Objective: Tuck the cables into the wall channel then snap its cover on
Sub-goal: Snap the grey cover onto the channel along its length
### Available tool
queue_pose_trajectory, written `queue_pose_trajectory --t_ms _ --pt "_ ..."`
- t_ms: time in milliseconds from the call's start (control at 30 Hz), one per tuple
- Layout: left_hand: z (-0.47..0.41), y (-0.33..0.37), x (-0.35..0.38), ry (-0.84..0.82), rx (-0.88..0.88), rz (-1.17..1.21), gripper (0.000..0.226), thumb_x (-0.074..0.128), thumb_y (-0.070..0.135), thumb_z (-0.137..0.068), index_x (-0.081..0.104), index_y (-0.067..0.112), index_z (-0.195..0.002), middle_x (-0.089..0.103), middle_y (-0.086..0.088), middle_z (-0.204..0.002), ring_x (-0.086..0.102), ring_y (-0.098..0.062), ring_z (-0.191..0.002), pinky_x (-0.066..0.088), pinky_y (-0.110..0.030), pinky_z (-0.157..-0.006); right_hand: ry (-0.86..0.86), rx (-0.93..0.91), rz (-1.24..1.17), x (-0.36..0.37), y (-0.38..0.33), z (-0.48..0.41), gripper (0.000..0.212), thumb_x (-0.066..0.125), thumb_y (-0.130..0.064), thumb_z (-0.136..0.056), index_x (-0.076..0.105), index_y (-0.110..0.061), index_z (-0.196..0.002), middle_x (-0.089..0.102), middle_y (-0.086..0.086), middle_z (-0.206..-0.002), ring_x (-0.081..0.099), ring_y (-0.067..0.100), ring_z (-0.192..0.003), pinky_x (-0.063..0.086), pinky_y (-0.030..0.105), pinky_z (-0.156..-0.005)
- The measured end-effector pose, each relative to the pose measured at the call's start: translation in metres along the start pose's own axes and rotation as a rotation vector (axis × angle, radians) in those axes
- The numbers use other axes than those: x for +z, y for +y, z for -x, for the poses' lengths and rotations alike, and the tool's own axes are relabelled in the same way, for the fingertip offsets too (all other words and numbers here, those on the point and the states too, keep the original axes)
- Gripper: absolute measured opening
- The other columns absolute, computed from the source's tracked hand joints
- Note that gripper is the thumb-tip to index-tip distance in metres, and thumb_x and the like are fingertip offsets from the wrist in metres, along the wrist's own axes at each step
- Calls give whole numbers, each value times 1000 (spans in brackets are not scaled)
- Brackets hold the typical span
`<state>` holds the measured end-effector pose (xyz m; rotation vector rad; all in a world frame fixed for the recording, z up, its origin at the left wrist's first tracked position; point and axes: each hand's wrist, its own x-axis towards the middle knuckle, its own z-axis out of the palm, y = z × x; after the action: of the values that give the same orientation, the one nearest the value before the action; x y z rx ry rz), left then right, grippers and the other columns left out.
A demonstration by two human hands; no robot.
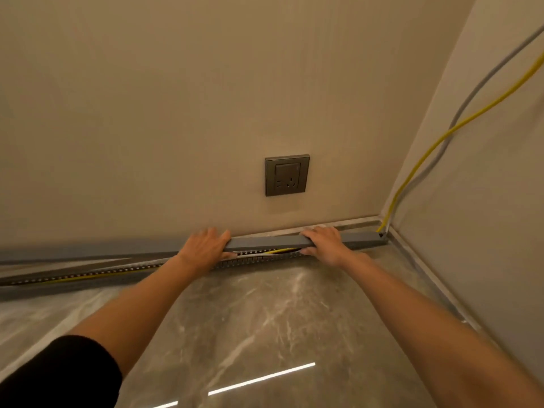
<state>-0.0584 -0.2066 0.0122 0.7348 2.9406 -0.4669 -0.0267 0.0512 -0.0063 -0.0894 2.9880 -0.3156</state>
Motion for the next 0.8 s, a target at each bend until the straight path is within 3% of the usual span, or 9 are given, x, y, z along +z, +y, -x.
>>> queue_pose_trajectory --t_ms 267,433,600,800 --pt "-31 18 27 -95 33 42 57 30 50 -96 31 10 -136 43 -16 -134 47 -30 -122 42 -37 -99 -105 32 7 14 27 -19 46 45 -37 -96 38 -21 -139 44 11 -136 34 26 -132 12 38 -116" --pt "-36 23 26 -48 61 -57 54 26 49 -97 32 11 -135 43 -11 -136 44 -26 -124 38 -34 -101 -144 58 6 14 34 -26 47 47 -36 -95 38 -18 -139 43 14 -136 36 29 -129 21 36 -113" --pt "-39 33 22 -64 63 39 54 28 51 -96 36 10 -132 43 -11 -136 44 -26 -125 38 -36 -102 -128 79 -35 17 39 -24 47 53 -36 -92 43 -14 -133 41 14 -134 38 31 -125 28 37 -108" --pt "-65 96 -3 -59 100 154 51 30 44 -98 36 8 -133 40 -13 -139 40 -28 -128 37 -39 -103 -88 49 -218 9 67 -16 49 61 -9 -83 47 -11 -129 46 10 -134 40 26 -126 34 33 -105"
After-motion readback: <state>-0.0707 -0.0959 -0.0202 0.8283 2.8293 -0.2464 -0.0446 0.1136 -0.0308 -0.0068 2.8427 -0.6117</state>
